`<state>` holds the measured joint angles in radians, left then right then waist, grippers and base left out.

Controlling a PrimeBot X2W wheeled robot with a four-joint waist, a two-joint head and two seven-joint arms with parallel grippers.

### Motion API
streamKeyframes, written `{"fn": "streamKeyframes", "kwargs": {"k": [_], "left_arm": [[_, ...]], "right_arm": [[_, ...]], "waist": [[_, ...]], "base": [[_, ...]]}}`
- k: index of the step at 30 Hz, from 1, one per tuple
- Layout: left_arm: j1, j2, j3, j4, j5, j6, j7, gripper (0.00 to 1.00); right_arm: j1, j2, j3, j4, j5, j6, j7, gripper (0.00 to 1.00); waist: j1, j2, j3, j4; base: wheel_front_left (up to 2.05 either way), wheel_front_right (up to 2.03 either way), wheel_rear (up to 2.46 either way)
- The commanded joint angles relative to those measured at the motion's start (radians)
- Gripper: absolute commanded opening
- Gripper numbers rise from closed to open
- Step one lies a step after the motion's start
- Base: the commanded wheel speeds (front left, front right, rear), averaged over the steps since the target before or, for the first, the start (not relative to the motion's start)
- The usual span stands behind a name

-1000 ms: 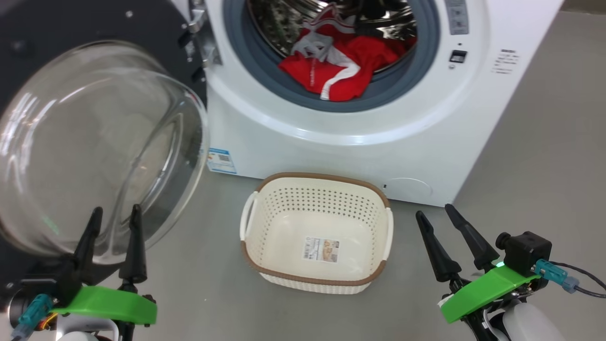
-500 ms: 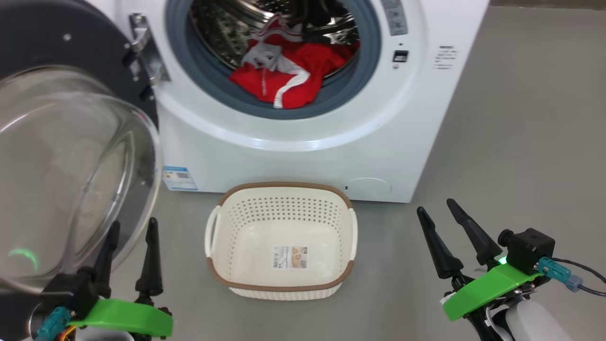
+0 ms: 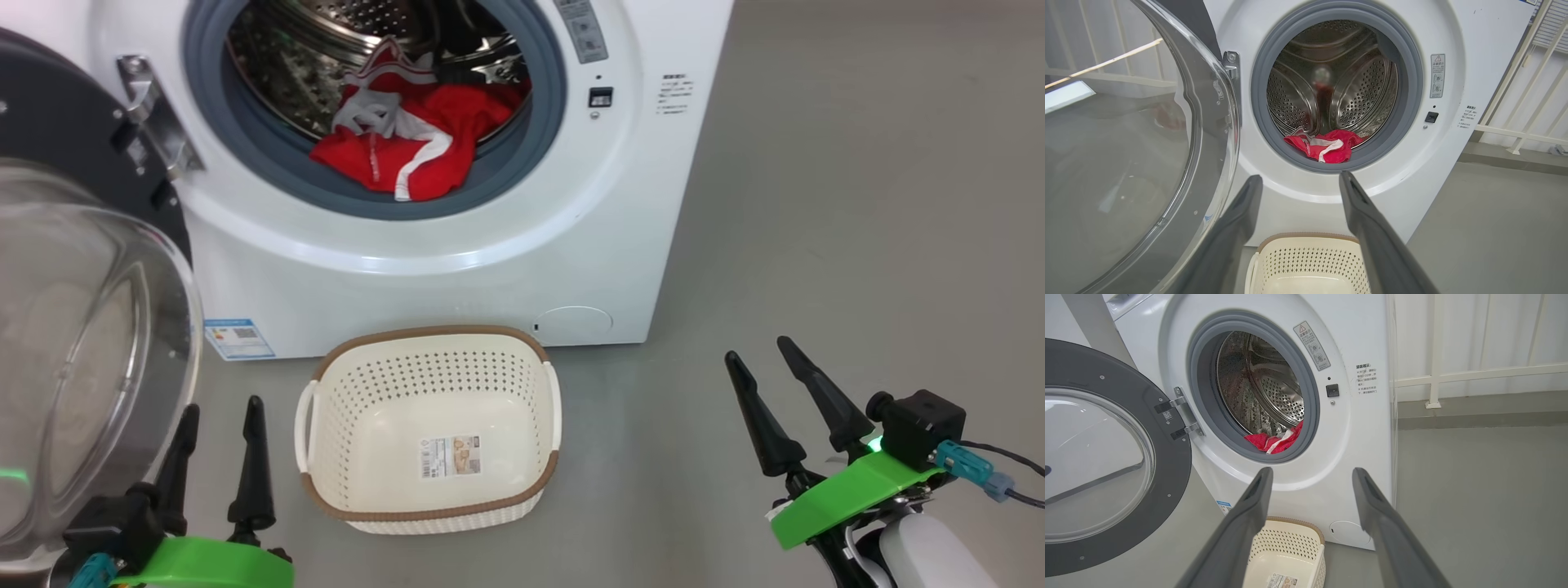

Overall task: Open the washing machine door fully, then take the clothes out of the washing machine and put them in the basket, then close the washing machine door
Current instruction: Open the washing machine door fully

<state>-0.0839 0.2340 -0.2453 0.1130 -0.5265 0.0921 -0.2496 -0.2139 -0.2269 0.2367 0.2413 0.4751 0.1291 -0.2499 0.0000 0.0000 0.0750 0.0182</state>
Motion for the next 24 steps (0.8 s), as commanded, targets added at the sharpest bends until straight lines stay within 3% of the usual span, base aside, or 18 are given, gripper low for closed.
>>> {"fn": "streamKeyframes", "kwargs": {"k": [1, 24], "left_arm": [[-0.014, 0.014, 0.044, -0.016, 0.012, -0.009, -0.012, 1.00], [-0.004, -0.037, 0.109, -0.020, 0.089, -0.055, -0.012, 1.00]], "right_arm": [[-0.026, -0.012, 0.011, -0.028, -0.012, 0.002, -0.012, 1.00], [-0.020, -0.019, -0.025, -0.047, -0.035, 0.002, -0.012, 1.00]], "waist": [[0.0000, 0.0000, 0.002, -0.013], [0.0000, 0.0000, 0.012, -0.012]], "base": [[0.00, 0.00, 0.00], [0.00, 0.00, 0.00]]}}
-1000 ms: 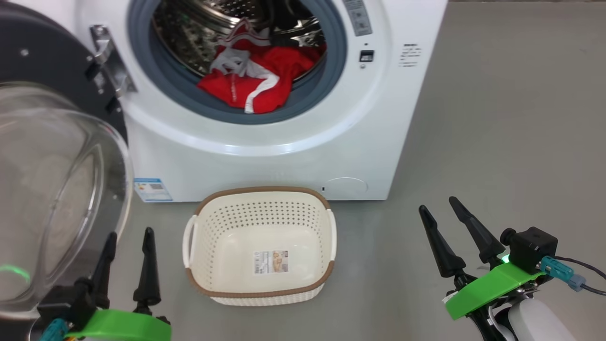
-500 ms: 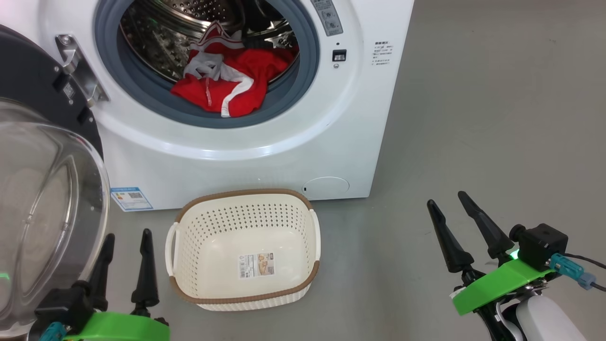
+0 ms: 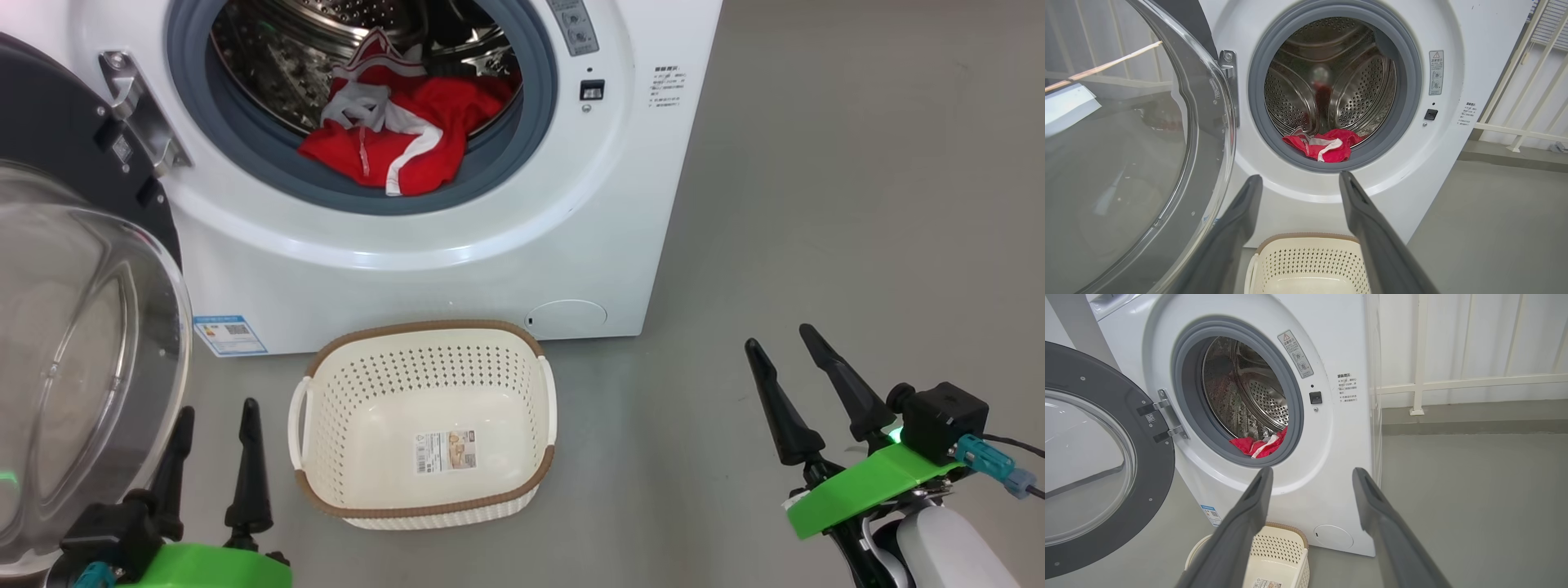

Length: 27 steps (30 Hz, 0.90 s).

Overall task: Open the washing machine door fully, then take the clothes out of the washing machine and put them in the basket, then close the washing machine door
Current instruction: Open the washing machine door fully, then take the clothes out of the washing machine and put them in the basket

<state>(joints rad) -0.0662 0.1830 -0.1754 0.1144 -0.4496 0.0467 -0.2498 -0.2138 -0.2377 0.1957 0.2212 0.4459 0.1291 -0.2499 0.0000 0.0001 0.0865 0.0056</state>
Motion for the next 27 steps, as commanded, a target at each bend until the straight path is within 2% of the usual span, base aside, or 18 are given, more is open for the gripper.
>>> {"fn": "streamKeyframes", "kwargs": {"k": [1, 27], "left_arm": [[-0.022, 0.013, 0.041, -0.021, 0.015, -0.011, -0.012, 1.00], [-0.027, -0.011, 0.066, -0.001, 0.059, -0.044, -0.012, 1.00]], "right_arm": [[-0.021, -0.008, 0.015, -0.027, -0.006, 0.002, -0.012, 1.00], [-0.022, 0.000, 0.011, -0.023, -0.006, 0.002, -0.012, 1.00]], "waist": [[0.0000, -0.0001, 0.002, 0.001], [0.0000, -0.0001, 0.001, 0.008]], "base": [[0.00, 0.00, 0.00], [0.01, -0.01, 0.00]]}}
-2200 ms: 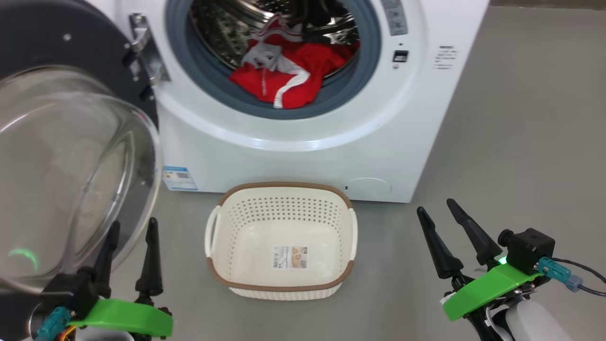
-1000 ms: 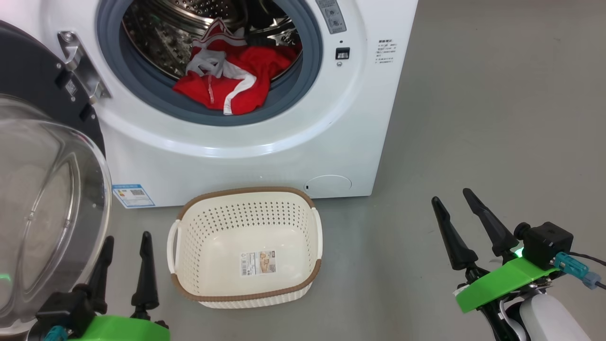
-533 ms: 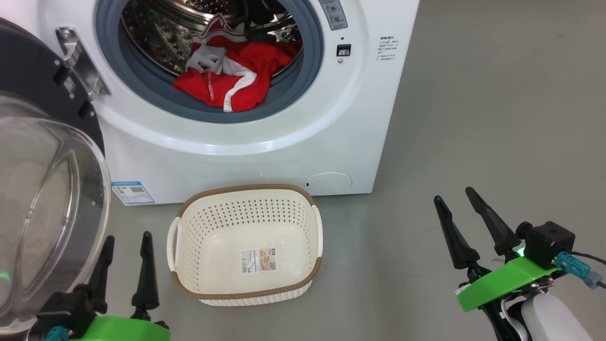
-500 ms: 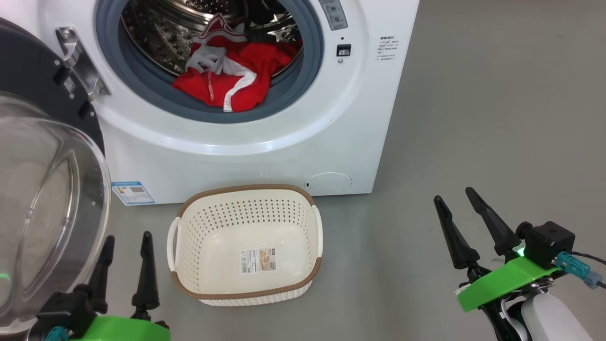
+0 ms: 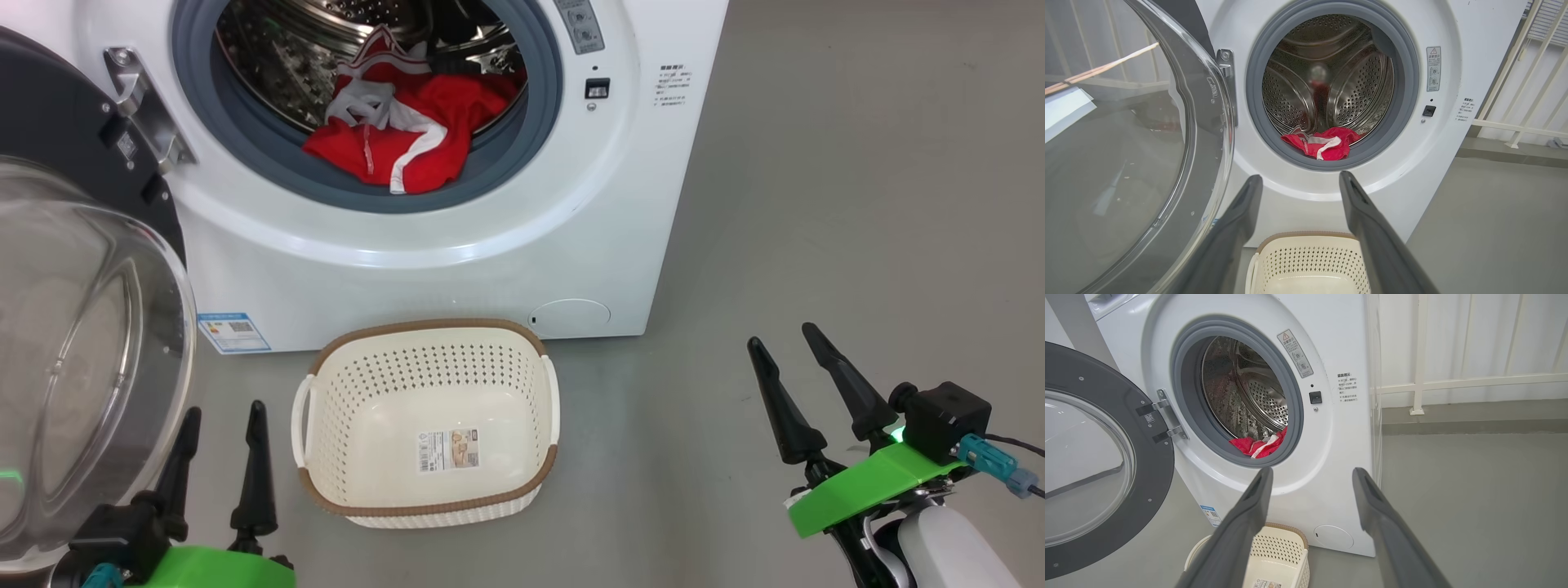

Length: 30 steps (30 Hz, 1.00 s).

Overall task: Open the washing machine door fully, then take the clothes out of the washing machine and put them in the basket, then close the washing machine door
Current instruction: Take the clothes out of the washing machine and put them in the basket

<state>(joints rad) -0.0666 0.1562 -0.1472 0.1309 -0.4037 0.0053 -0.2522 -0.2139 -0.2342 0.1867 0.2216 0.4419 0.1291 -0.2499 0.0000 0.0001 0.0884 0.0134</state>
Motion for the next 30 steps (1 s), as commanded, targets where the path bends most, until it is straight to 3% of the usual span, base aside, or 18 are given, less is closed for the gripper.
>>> {"fn": "streamKeyframes", "kwargs": {"k": [1, 21, 30], "left_arm": [[-0.027, 0.015, 0.038, -0.017, 0.015, -0.003, -0.009, 1.00], [-0.033, 0.011, 0.030, -0.007, 0.017, -0.006, -0.010, 1.00], [-0.033, 0.010, 0.027, -0.004, 0.019, -0.006, -0.010, 1.00]], "right_arm": [[-0.022, -0.003, 0.020, -0.023, -0.002, 0.002, -0.012, 1.00], [-0.024, 0.000, 0.022, -0.018, 0.000, 0.002, -0.012, 1.00], [-0.021, -0.003, 0.026, -0.016, 0.001, 0.002, -0.012, 1.00]], "waist": [[0.0000, -0.0001, -0.002, 0.000], [0.0000, -0.0001, -0.001, -0.002], [0.0000, -0.0001, -0.005, 0.002]], "base": [[0.35, -0.35, 0.00], [1.17, -1.17, 0.00], [0.36, -0.36, 0.00]]}}
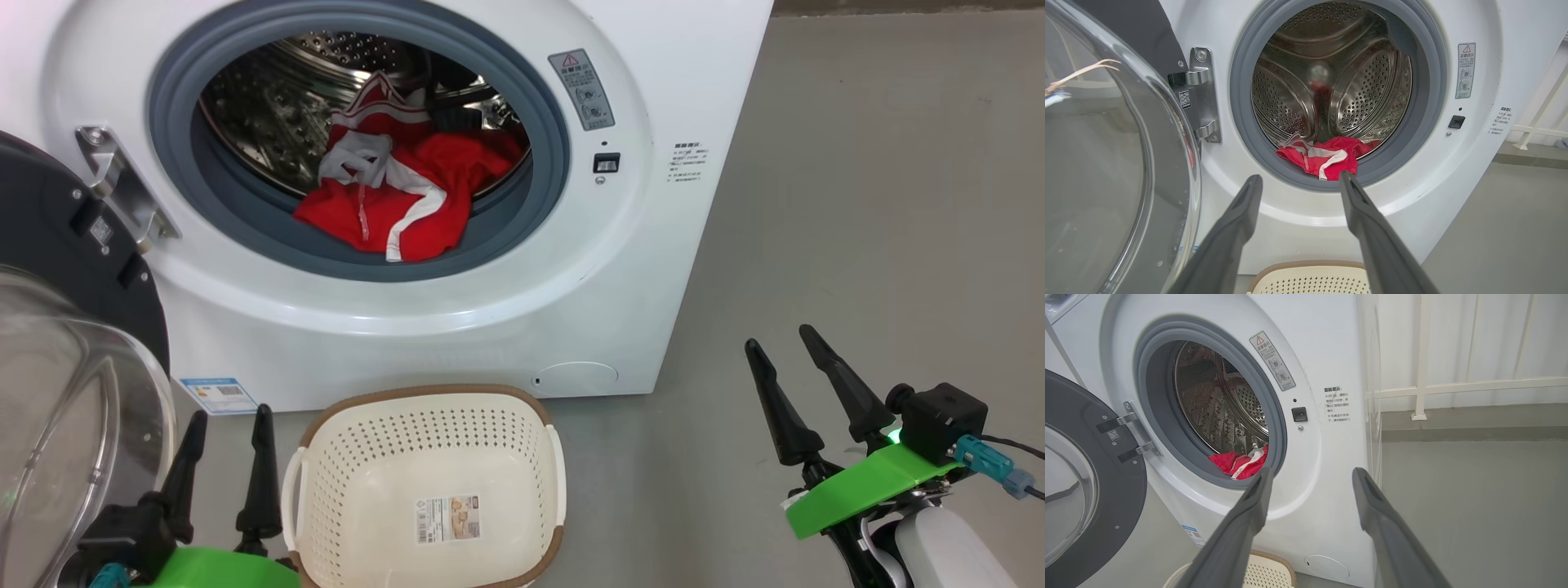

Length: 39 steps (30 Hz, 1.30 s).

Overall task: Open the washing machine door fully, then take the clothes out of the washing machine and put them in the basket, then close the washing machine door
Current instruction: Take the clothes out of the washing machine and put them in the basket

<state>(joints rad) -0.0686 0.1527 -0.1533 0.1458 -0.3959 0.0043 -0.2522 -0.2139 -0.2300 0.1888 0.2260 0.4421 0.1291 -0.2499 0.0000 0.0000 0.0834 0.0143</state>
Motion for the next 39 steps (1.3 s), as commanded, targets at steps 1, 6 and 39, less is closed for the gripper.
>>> {"fn": "streamKeyframes", "kwargs": {"k": [1, 6, 39], "left_arm": [[-0.031, 0.013, 0.032, -0.018, 0.012, -0.005, -0.010, 1.00], [-0.033, 0.013, 0.029, -0.014, 0.012, -0.005, -0.010, 1.00], [-0.059, 0.028, 0.018, -0.017, 0.020, 0.004, -0.010, 1.00]], "right_arm": [[-0.020, -0.008, 0.025, -0.021, 0.001, 0.002, -0.012, 1.00], [-0.020, -0.011, 0.029, -0.019, 0.002, 0.002, -0.012, 1.00], [-0.033, -0.010, 0.028, -0.018, 0.000, 0.002, -0.012, 1.00]], "waist": [[0.0000, 0.0000, -0.001, 0.001], [0.0000, 0.0000, -0.002, 0.004], [0.0000, 0.0000, 0.035, 0.006]], "base": [[0.00, 0.00, 0.00], [0.00, 0.00, 0.00], [0.00, 0.00, 0.00]]}}
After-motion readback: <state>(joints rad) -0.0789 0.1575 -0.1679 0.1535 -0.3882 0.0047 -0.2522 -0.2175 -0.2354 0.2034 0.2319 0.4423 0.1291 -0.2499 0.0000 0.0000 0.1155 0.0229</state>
